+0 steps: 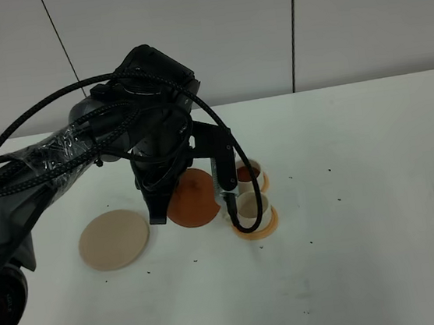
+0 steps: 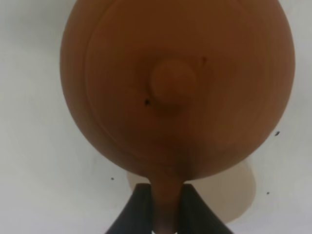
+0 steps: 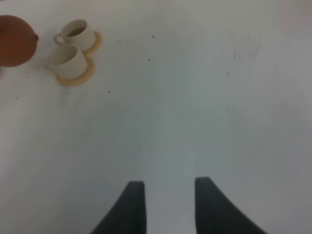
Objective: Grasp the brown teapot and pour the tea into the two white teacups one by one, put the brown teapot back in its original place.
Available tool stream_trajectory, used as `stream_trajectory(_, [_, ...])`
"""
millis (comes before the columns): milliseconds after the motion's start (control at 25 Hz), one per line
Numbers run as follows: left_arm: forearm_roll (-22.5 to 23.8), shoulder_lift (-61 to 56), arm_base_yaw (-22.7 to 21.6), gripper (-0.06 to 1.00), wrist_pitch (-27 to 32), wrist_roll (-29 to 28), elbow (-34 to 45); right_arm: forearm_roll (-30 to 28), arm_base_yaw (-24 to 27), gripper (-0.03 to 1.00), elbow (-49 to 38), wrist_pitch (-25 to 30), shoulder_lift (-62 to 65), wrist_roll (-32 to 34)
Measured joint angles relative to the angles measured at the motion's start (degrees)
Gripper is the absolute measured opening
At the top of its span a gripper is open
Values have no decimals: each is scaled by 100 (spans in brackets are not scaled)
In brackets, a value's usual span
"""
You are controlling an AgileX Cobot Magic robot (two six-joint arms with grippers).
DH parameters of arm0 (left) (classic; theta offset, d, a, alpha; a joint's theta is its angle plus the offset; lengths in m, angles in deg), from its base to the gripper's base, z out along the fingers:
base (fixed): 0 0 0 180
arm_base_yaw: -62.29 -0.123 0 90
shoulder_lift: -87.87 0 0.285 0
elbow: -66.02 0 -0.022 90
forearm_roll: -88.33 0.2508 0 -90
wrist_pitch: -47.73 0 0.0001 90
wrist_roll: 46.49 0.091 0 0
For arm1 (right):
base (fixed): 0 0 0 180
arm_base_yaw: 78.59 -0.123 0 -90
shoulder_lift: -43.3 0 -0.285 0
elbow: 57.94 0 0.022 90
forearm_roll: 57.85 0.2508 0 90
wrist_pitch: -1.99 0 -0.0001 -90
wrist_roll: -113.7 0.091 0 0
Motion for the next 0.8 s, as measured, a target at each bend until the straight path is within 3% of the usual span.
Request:
stream_trajectory(440, [514, -6, 167, 17, -44, 0, 0, 0, 0, 24, 0, 0, 0, 0])
stream_trajectory(800, [699, -6, 320, 17, -446, 133, 0, 2, 0, 24, 0, 0, 0, 0])
